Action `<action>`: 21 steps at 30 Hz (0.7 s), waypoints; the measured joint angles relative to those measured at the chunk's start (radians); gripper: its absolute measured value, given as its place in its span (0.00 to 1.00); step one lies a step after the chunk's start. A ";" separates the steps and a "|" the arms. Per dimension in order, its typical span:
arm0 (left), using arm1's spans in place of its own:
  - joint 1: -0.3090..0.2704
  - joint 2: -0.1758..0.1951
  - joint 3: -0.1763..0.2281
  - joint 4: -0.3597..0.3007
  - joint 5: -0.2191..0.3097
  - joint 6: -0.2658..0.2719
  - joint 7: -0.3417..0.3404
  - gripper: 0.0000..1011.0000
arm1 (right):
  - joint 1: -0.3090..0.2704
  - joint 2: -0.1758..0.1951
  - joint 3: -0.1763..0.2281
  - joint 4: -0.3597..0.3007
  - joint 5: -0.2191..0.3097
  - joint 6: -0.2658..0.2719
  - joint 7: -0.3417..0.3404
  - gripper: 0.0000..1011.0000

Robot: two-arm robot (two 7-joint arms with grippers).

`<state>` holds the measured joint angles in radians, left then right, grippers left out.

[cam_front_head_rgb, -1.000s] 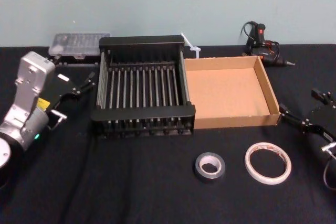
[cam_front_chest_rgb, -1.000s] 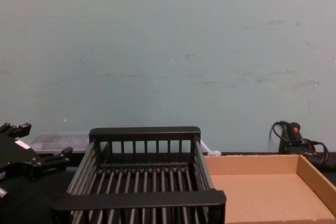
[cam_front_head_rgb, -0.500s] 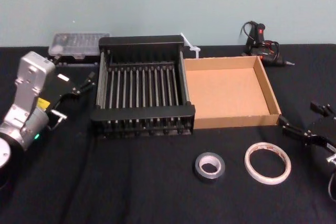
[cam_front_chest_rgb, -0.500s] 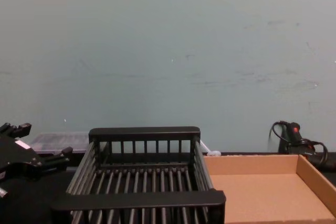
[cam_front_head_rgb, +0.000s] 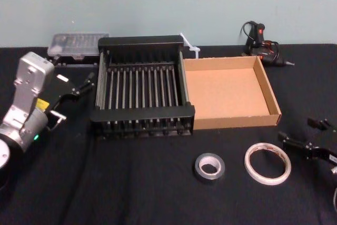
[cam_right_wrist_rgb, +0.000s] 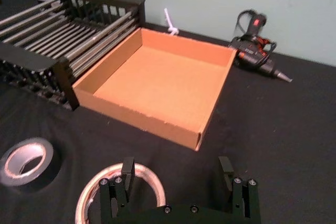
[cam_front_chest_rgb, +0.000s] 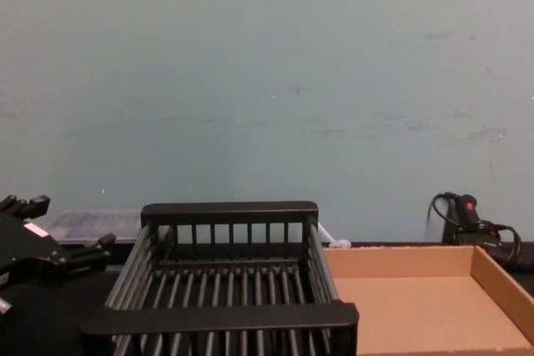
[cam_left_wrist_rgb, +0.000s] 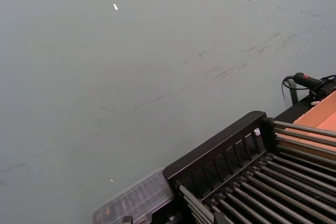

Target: Pick up the white tape and place it into the black box , Pick up the silver tape and place it into the brown box.

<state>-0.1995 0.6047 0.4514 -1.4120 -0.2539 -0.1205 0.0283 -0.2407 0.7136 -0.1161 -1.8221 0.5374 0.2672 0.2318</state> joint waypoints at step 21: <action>0.000 0.000 0.000 0.000 0.000 0.000 0.000 0.99 | 0.048 -0.039 -0.053 0.105 -0.066 0.035 0.072 0.99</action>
<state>-0.1995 0.6047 0.4514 -1.4120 -0.2539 -0.1205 0.0283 -0.1927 0.6748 -0.1686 -1.7169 0.4712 0.3026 0.3039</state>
